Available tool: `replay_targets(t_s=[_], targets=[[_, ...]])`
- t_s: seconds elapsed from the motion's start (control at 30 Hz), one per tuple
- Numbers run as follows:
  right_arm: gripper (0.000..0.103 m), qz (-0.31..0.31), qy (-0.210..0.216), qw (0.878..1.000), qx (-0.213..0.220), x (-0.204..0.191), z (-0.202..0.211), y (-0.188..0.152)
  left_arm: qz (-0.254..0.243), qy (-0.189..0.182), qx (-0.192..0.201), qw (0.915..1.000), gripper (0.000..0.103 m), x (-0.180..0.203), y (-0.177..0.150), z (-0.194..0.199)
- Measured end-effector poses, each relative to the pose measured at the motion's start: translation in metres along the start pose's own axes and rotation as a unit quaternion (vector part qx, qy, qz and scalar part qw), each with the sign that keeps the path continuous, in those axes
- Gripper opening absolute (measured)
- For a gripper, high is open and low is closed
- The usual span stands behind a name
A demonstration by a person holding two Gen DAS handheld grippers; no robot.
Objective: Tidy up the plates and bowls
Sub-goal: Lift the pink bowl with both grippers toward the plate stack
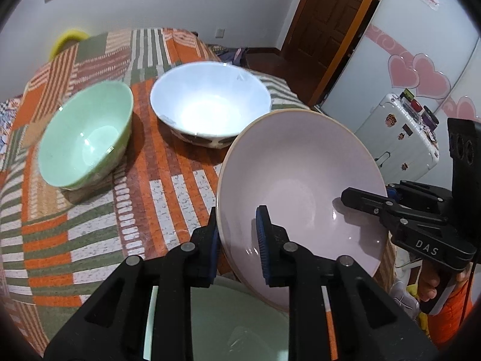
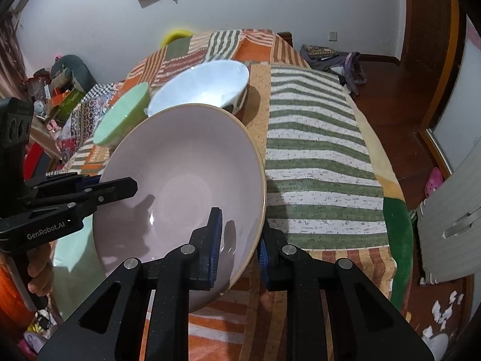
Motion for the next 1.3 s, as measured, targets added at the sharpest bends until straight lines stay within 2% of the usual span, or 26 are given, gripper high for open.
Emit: replay_targets(t_s=[0.27, 0.57, 0.93, 1.3], targets=[[0.020, 0.022, -0.009, 0.999, 0.025, -0.023, 0.028, 0.002, 0.005, -0.001, 0.033, 0.9994, 0.022, -0.002, -0.007, 0.043], [0.020, 0.054, -0.003, 0.998, 0.037, -0.068, 0.042, 0.001, 0.020, 0.014, 0.067, 0.9974, 0.022, -0.023, -0.032, 0.095], [0.020, 0.111, 0.021, 0.993, 0.029, -0.140, 0.031, -0.004, 0.068, 0.047, 0.097, 0.9918, 0.022, -0.074, -0.082, 0.151], [0.020, 0.169, 0.058, 0.984, 0.005, -0.213, 0.005, -0.014, 0.134, 0.082, 0.111, 0.9813, 0.022, -0.140, -0.143, 0.193]])
Point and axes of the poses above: each gripper's, at about its wrist camera, not at the fingertips, and z roughly against the way its jaws point, x to its right, y to its top, the point moved 4 cm from there along -z, roughly the way its jaws point, and after that the axes turned 6 degrees about -x, right-handed, at the moved point
